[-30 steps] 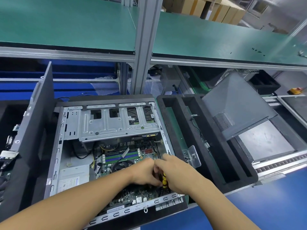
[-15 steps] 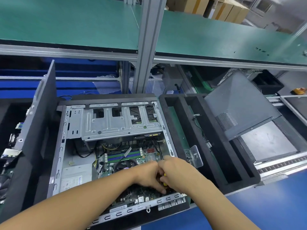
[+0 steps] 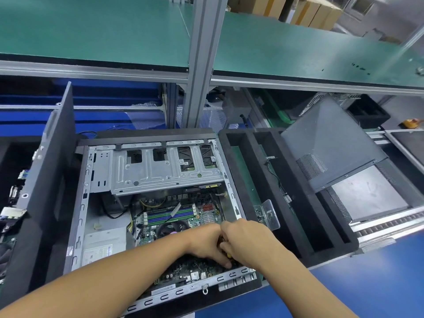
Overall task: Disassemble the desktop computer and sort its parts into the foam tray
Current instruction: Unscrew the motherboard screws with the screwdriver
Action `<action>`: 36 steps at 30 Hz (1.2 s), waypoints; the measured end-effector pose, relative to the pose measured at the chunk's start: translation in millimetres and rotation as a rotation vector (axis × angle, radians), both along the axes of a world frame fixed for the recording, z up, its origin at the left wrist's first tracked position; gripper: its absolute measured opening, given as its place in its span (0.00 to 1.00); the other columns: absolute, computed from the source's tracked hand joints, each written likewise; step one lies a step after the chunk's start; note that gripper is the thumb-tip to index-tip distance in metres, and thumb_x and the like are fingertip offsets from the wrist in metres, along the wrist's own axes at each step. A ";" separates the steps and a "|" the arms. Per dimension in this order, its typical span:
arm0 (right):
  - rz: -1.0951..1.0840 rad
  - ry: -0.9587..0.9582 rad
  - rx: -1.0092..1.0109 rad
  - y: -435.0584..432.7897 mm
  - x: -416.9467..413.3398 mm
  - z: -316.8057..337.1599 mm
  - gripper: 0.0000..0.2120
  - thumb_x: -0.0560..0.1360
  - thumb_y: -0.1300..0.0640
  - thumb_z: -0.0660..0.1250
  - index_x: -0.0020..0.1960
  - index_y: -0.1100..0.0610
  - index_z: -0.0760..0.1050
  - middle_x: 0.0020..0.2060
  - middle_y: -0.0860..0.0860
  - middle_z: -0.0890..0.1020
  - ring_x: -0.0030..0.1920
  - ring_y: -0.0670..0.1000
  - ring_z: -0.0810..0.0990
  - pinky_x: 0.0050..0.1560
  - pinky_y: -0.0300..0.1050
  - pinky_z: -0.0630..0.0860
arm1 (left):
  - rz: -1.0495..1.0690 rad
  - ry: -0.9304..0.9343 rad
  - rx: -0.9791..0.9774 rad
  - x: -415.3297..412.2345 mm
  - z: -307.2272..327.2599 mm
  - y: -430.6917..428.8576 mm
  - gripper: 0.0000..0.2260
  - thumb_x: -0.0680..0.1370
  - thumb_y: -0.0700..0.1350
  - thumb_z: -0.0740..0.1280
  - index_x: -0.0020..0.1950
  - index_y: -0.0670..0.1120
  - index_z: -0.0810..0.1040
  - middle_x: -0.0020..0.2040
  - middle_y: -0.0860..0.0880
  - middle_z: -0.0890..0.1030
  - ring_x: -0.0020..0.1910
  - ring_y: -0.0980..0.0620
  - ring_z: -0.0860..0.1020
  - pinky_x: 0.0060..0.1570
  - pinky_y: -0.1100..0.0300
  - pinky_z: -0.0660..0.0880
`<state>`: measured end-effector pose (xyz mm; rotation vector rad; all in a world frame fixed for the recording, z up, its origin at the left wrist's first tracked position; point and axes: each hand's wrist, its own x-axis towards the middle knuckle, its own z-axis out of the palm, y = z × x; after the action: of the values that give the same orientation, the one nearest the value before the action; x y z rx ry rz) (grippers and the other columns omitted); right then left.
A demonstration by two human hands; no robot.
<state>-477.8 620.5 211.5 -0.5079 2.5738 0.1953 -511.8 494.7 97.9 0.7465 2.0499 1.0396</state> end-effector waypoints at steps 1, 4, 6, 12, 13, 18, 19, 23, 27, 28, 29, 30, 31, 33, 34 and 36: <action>-0.004 -0.024 -0.025 1.0 -0.4 0.8 0.14 0.80 0.51 0.61 0.63 0.55 0.70 0.56 0.54 0.77 0.55 0.58 0.78 0.45 0.50 0.73 | -0.003 -0.011 -0.003 -1.3 0.1 -1.3 0.19 0.68 0.50 0.79 0.55 0.46 0.80 0.52 0.49 0.82 0.51 0.50 0.80 0.55 0.52 0.76; -0.006 -0.114 -0.110 4.8 -2.5 3.0 0.13 0.77 0.57 0.66 0.61 0.54 0.70 0.54 0.51 0.71 0.57 0.56 0.75 0.47 0.49 0.72 | -0.010 -0.013 -0.016 -3.7 -0.9 -2.4 0.16 0.69 0.49 0.79 0.51 0.44 0.81 0.49 0.45 0.83 0.47 0.46 0.80 0.51 0.49 0.77; 0.015 -0.170 -0.100 5.6 -2.0 3.7 0.14 0.75 0.59 0.68 0.59 0.52 0.69 0.50 0.49 0.67 0.56 0.55 0.73 0.43 0.48 0.69 | 0.009 0.001 -0.030 -1.7 -2.5 -0.3 0.17 0.67 0.50 0.80 0.50 0.44 0.81 0.49 0.46 0.83 0.48 0.45 0.80 0.51 0.48 0.77; -0.038 -0.077 -0.047 1.7 0.4 5.0 0.19 0.79 0.42 0.62 0.62 0.55 0.70 0.56 0.53 0.75 0.56 0.56 0.77 0.50 0.52 0.74 | -0.012 0.047 -0.014 2.0 -2.5 3.5 0.17 0.68 0.53 0.79 0.51 0.48 0.80 0.49 0.51 0.83 0.48 0.50 0.80 0.51 0.53 0.77; -0.032 -0.050 -0.015 1.0 0.1 4.4 0.19 0.79 0.42 0.61 0.63 0.55 0.70 0.56 0.54 0.76 0.56 0.58 0.78 0.50 0.52 0.75 | -0.013 0.036 -0.010 2.2 -1.6 3.4 0.18 0.68 0.53 0.79 0.52 0.48 0.80 0.50 0.51 0.83 0.49 0.49 0.80 0.52 0.52 0.77; 0.049 -0.072 0.020 4.0 0.7 0.4 0.16 0.79 0.51 0.63 0.65 0.54 0.67 0.56 0.55 0.77 0.55 0.60 0.79 0.44 0.50 0.71 | -0.005 -0.036 -0.026 -1.3 -0.8 -0.9 0.18 0.68 0.49 0.80 0.52 0.44 0.81 0.51 0.46 0.83 0.50 0.45 0.81 0.55 0.50 0.77; 0.065 -0.090 0.003 5.9 0.6 0.7 0.15 0.79 0.52 0.64 0.64 0.52 0.67 0.55 0.54 0.76 0.55 0.59 0.79 0.45 0.50 0.71 | -0.015 -0.060 -0.025 -3.2 -0.2 -2.4 0.15 0.69 0.47 0.79 0.50 0.42 0.82 0.48 0.44 0.84 0.48 0.44 0.81 0.53 0.48 0.77; 0.083 -0.146 -0.026 11.3 -0.6 1.6 0.12 0.78 0.52 0.65 0.60 0.47 0.68 0.52 0.50 0.72 0.53 0.57 0.78 0.44 0.51 0.72 | -0.045 -0.052 -0.033 -5.5 -0.9 -1.9 0.10 0.70 0.47 0.78 0.44 0.42 0.84 0.41 0.46 0.84 0.41 0.46 0.81 0.48 0.49 0.78; 0.021 -0.067 -0.023 10.5 -1.3 -1.1 0.17 0.79 0.39 0.58 0.60 0.50 0.66 0.53 0.52 0.78 0.51 0.58 0.80 0.41 0.49 0.70 | -0.010 -0.068 -0.012 -3.4 -4.7 3.1 0.17 0.68 0.51 0.79 0.53 0.48 0.81 0.51 0.51 0.84 0.51 0.50 0.81 0.55 0.54 0.78; 0.003 -0.033 -0.005 9.9 -1.9 -2.4 0.19 0.80 0.38 0.56 0.60 0.52 0.66 0.52 0.53 0.79 0.51 0.59 0.80 0.41 0.49 0.69 | -0.020 -0.080 -0.007 -4.2 -6.0 3.2 0.17 0.68 0.50 0.79 0.54 0.49 0.80 0.52 0.52 0.83 0.52 0.51 0.81 0.56 0.54 0.77; -0.009 -0.007 0.014 8.3 -2.7 -3.3 0.20 0.80 0.38 0.55 0.60 0.53 0.67 0.52 0.54 0.80 0.50 0.59 0.80 0.40 0.49 0.68 | -0.026 -0.091 -0.004 -5.0 -6.7 3.3 0.17 0.69 0.50 0.79 0.54 0.48 0.80 0.53 0.52 0.83 0.52 0.51 0.81 0.57 0.54 0.77; -0.017 0.004 0.027 6.4 -3.1 -3.7 0.19 0.81 0.39 0.56 0.60 0.54 0.67 0.52 0.55 0.80 0.51 0.59 0.81 0.40 0.49 0.68 | -0.026 -0.096 -0.002 -5.7 -6.9 3.6 0.18 0.69 0.50 0.79 0.55 0.48 0.80 0.53 0.52 0.83 0.52 0.52 0.80 0.57 0.56 0.77; -0.025 0.004 0.031 4.6 -3.6 -3.8 0.18 0.81 0.42 0.57 0.61 0.55 0.68 0.53 0.55 0.80 0.51 0.60 0.81 0.40 0.49 0.68 | -0.022 -0.096 0.005 -6.2 -7.2 3.8 0.19 0.68 0.49 0.79 0.56 0.47 0.80 0.53 0.52 0.83 0.52 0.54 0.80 0.56 0.57 0.76; -0.039 -0.020 0.021 1.2 -3.6 -3.7 0.15 0.81 0.47 0.58 0.62 0.55 0.68 0.55 0.55 0.79 0.52 0.60 0.80 0.41 0.49 0.70 | -0.011 -0.114 0.027 -7.1 -7.6 3.8 0.21 0.67 0.48 0.80 0.56 0.45 0.79 0.52 0.50 0.83 0.52 0.53 0.80 0.56 0.58 0.77; -0.040 -0.035 0.010 0.4 -3.1 -4.0 0.13 0.81 0.49 0.58 0.62 0.54 0.68 0.55 0.54 0.79 0.52 0.60 0.80 0.41 0.50 0.71 | -0.006 -0.129 0.031 -7.6 -8.9 3.1 0.21 0.67 0.46 0.80 0.55 0.44 0.78 0.52 0.48 0.83 0.52 0.50 0.81 0.56 0.56 0.77; -0.048 -0.060 -0.015 -1.1 -2.8 -3.9 0.12 0.79 0.52 0.59 0.61 0.54 0.67 0.56 0.53 0.78 0.53 0.58 0.80 0.42 0.50 0.72 | -0.020 -0.144 0.024 -8.9 -11.3 0.6 0.18 0.68 0.43 0.80 0.53 0.42 0.78 0.50 0.43 0.84 0.49 0.42 0.82 0.51 0.50 0.79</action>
<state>-480.6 619.4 207.6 -0.4503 2.5276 0.1417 -520.7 495.4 86.6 0.6830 1.9072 1.0770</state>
